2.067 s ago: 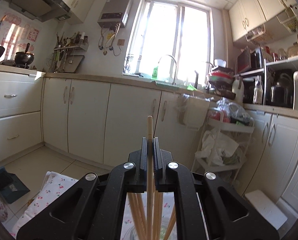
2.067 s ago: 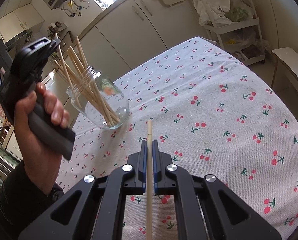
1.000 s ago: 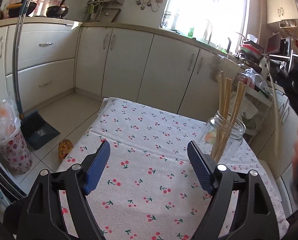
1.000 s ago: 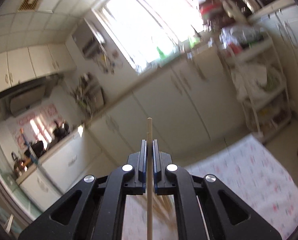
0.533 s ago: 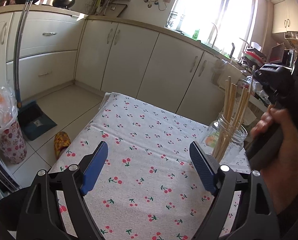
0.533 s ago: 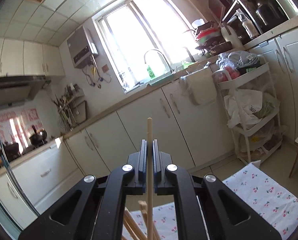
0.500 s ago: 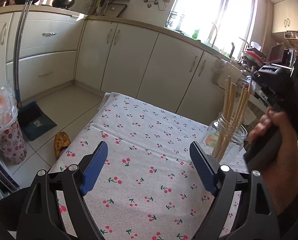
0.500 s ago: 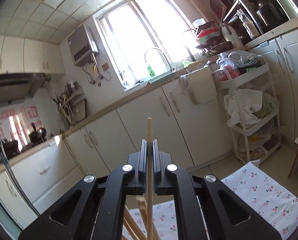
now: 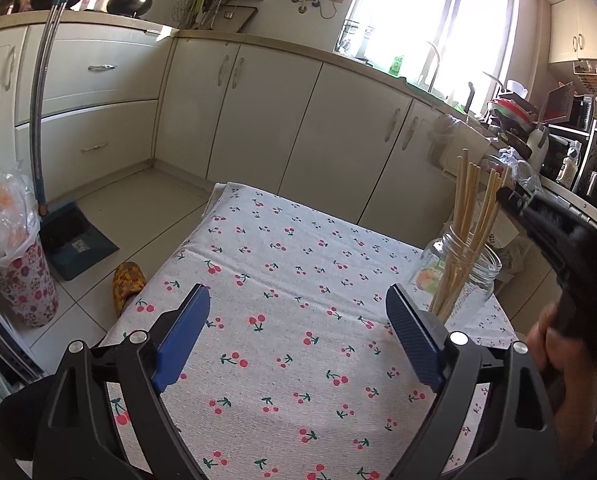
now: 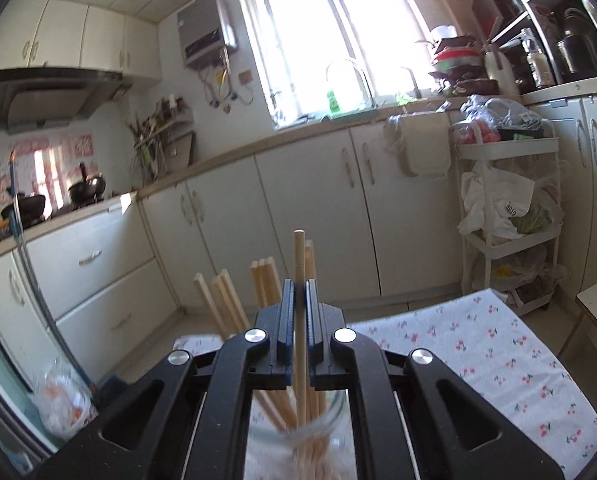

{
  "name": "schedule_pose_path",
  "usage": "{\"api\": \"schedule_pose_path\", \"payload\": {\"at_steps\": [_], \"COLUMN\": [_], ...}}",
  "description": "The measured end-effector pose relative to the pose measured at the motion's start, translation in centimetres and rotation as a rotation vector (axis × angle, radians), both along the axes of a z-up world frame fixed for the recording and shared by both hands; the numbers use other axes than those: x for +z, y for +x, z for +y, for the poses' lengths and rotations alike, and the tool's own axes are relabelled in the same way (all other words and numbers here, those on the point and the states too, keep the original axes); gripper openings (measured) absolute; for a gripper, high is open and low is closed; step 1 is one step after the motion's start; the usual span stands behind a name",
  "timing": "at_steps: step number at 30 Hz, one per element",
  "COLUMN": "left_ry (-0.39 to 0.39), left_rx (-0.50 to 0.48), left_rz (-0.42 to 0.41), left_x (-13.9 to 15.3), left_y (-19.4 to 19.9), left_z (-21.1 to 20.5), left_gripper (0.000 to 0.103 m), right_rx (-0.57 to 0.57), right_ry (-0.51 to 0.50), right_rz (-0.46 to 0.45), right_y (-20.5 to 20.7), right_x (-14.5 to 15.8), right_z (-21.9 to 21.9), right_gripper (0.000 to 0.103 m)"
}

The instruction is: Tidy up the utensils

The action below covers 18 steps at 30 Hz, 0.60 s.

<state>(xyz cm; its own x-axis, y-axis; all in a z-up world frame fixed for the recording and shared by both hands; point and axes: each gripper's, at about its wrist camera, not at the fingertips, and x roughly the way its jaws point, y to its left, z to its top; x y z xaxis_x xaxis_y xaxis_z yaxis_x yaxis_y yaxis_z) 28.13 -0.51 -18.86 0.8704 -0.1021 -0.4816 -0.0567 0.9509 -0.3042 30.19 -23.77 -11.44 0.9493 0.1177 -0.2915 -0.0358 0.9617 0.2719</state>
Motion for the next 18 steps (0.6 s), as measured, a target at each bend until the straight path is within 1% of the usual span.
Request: {"api": "schedule_pose_path", "payload": {"at_steps": [2, 4, 7, 8, 10, 12, 14, 16, 18], "left_ry": [0.001, 0.000, 0.000, 0.000, 0.008, 0.036, 0.097, 0.124, 0.140], "left_rx": [0.000, 0.001, 0.012, 0.015, 0.017, 0.018, 0.016, 0.011, 0.005], "left_rz": [0.001, 0.009, 0.022, 0.027, 0.039, 0.050, 0.081, 0.110, 0.139], "left_x": [0.0, -0.1, -0.1, -0.1, -0.1, 0.0, 0.1, 0.1, 0.3], "left_y": [0.0, 0.1, 0.3, 0.4, 0.5, 0.6, 0.6, 0.2, -0.3], "left_z": [0.0, 0.0, 0.1, 0.1, 0.0, -0.4, -1.0, -1.3, -1.6], "left_gripper": [0.087, 0.088, 0.090, 0.090, 0.091, 0.091, 0.091, 0.091, 0.091], "right_rx": [0.016, 0.021, 0.024, 0.019, 0.003, -0.010, -0.024, -0.029, -0.032], "right_ry": [-0.004, -0.006, 0.008, 0.014, 0.023, 0.022, 0.003, -0.012, -0.022], "right_rz": [0.022, 0.039, 0.078, 0.105, 0.167, 0.252, 0.320, 0.383, 0.447], "right_y": [-0.5, -1.3, -3.0, -3.9, -5.3, -7.0, -8.6, -9.9, -11.2], "right_x": [-0.1, -0.1, 0.1, 0.0, -0.4, -1.1, -1.9, -2.8, -3.8], "right_z": [0.1, 0.0, -0.4, -0.7, -1.2, -1.6, -1.9, -2.0, -2.1], "right_gripper": [0.007, 0.021, 0.024, 0.027, 0.046, 0.053, 0.058, 0.062, 0.062]}}
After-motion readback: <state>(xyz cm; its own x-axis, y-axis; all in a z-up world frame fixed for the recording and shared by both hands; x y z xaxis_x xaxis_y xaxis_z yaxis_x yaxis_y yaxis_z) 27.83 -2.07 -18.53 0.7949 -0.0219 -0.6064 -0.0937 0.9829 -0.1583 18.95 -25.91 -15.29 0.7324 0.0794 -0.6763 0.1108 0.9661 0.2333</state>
